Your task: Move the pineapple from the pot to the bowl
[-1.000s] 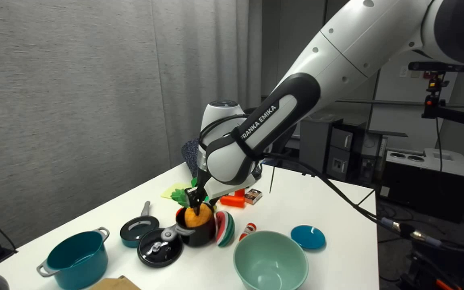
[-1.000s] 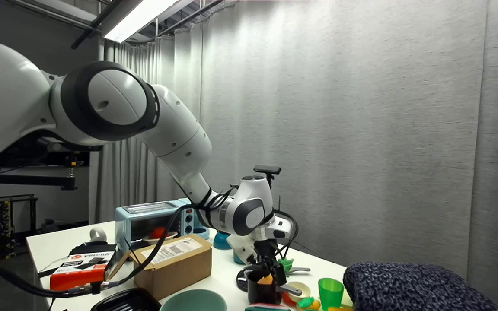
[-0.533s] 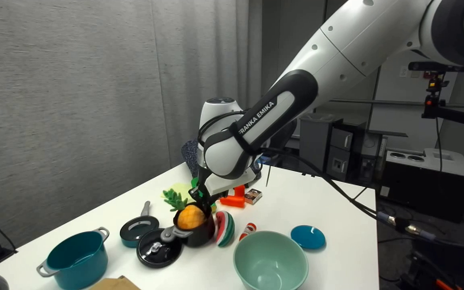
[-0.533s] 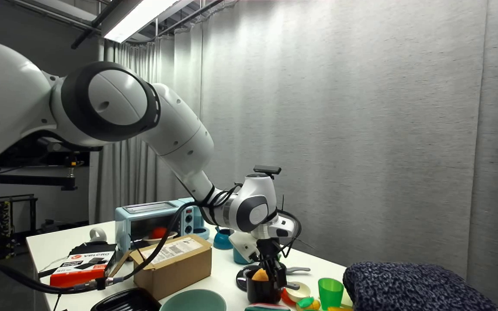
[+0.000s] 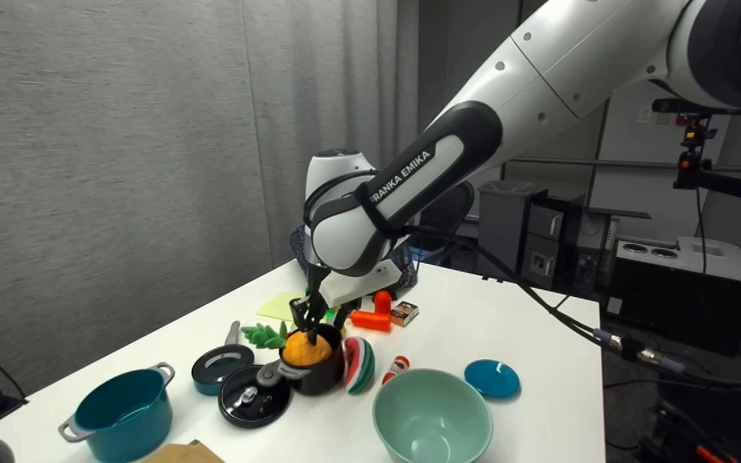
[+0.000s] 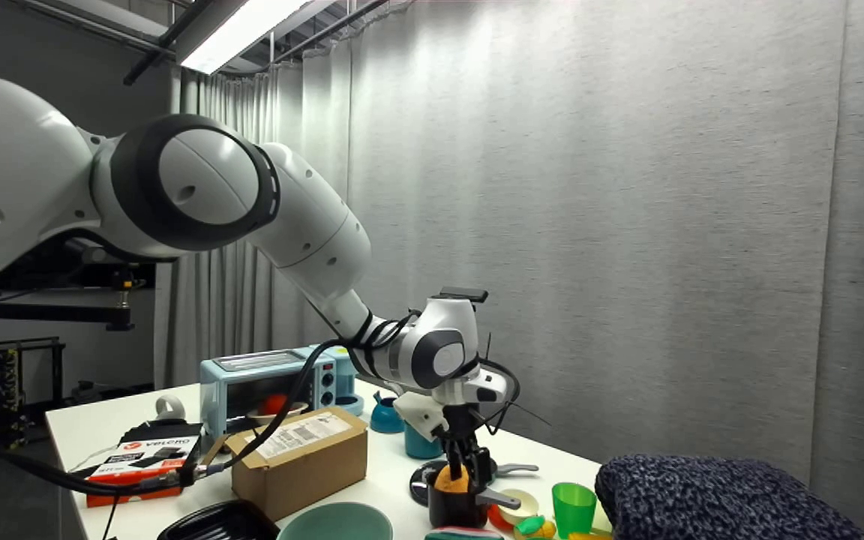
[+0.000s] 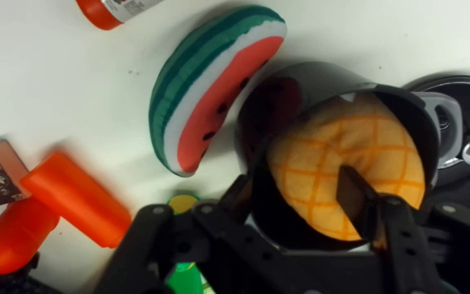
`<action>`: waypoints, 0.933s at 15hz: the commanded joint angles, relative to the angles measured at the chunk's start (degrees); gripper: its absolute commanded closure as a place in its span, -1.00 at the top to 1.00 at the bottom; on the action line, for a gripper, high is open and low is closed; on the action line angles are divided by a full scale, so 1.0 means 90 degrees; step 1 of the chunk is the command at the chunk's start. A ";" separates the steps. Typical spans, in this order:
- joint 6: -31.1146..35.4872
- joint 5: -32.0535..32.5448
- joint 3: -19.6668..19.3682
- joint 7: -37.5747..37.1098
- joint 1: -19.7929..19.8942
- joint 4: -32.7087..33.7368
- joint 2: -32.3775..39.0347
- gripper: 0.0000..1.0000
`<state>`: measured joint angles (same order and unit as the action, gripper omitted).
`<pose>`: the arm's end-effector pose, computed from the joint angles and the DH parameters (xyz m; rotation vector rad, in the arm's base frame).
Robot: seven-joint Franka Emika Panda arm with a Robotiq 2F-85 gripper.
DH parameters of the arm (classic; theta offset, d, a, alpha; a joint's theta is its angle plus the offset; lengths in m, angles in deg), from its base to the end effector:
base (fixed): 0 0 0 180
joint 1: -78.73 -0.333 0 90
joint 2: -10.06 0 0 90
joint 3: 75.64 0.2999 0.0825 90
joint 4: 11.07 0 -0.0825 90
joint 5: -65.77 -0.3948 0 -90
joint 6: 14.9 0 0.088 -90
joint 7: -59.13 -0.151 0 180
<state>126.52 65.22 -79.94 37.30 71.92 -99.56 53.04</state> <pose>0.7273 0.0381 0.1642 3.0844 -0.4971 0.2830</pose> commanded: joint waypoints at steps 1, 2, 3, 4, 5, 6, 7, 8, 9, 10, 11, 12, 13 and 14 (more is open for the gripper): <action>-0.0621 -0.0194 0.0283 0.0494 0.0195 0.0466 0.0081 0.87; -0.0675 -0.0206 0.0312 0.0531 0.0217 0.0526 0.0069 0.97; -0.0590 -0.0200 0.0314 0.0509 0.0214 0.0553 0.0076 1.00; -0.0481 -0.0189 0.0306 0.0467 0.0200 0.0578 0.0091 1.00; -0.0358 -0.0182 0.0298 0.0428 0.0184 0.0594 0.0110 1.00; -0.0294 -0.0167 0.0281 0.0388 0.0162 0.0603 0.0139 1.00; -0.0222 -0.0159 0.0265 0.0349 0.0145 0.0593 0.0158 1.00; -0.0146 -0.0241 0.0315 0.0346 0.0182 0.0571 0.0187 1.00; -0.0120 -0.0292 0.0332 0.0324 0.0191 0.0566 0.0216 1.00; -0.0051 -0.0356 0.0317 0.0213 0.0177 0.0585 0.0275 1.00; -0.0007 -0.0404 0.0302 0.0159 0.0162 0.0600 0.0321 1.00; 0.0014 -0.0450 0.0299 0.0138 0.0158 0.0632 0.0383 1.00; 0.0082 -0.0459 0.0262 0.0090 0.0134 0.0635 0.0433 1.00; 0.0112 -0.0469 0.0243 0.0056 0.0126 0.0647 0.0480 1.00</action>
<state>126.48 62.68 -78.04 38.51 72.52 -96.03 55.13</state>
